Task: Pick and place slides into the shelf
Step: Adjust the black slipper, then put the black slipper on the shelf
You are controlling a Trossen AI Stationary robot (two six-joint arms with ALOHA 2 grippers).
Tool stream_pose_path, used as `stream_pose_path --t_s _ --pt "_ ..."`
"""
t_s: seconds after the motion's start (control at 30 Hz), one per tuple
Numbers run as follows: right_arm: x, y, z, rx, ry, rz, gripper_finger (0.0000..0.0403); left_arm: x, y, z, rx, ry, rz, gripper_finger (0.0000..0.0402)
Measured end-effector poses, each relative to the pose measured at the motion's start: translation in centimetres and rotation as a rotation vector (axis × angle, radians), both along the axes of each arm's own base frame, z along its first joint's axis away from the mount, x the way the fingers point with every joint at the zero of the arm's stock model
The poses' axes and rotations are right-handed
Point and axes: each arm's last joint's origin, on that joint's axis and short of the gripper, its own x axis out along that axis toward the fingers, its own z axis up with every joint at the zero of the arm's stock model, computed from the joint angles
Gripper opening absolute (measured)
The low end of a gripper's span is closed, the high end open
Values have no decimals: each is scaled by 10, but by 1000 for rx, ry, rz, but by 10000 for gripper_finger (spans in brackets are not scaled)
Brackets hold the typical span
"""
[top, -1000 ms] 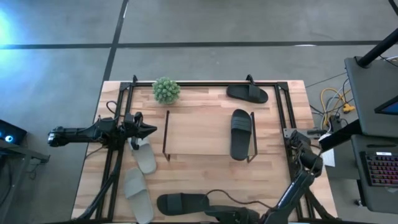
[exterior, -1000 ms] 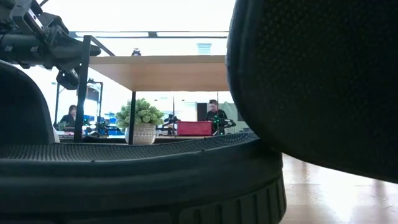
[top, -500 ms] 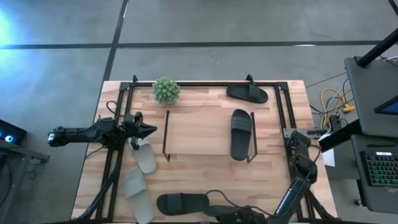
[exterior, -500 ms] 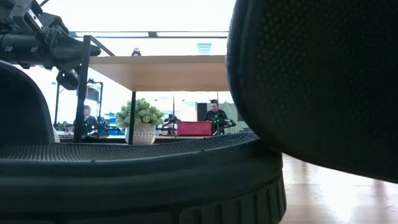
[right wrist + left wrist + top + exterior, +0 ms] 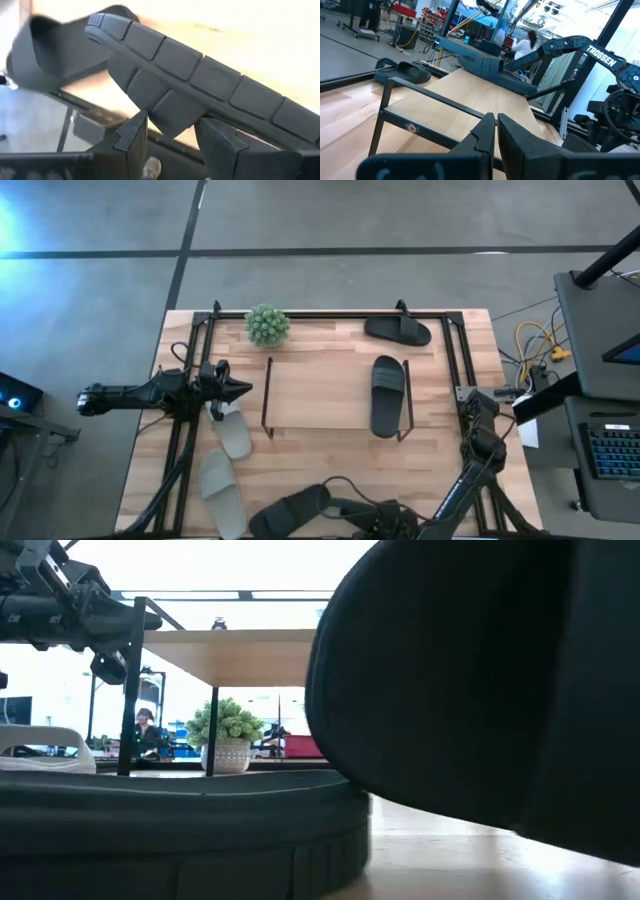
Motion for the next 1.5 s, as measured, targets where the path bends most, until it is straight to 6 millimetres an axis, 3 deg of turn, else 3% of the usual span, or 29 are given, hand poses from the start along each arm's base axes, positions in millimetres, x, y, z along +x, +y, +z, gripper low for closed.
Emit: stream_pose_path --t_s 0.37,0.57,1.0,1.2,1.4,1.5 --pt "18 -40 -3 -182 80 -86 155 0 0 0 0 0 0 6" --pt "13 -54 8 -297 175 -83 155 0 0 0 0 0 0 6" --pt "9 -68 50 -426 272 303 155 0 0 0 0 -1 0 6" --pt "12 -77 60 -316 262 221 155 0 0 0 0 -1 0 6" --pt "19 -73 60 -189 170 116 155 0 0 0 0 0 0 6" --pt "22 -73 60 -67 134 -29 155 0 0 0 0 0 0 6"
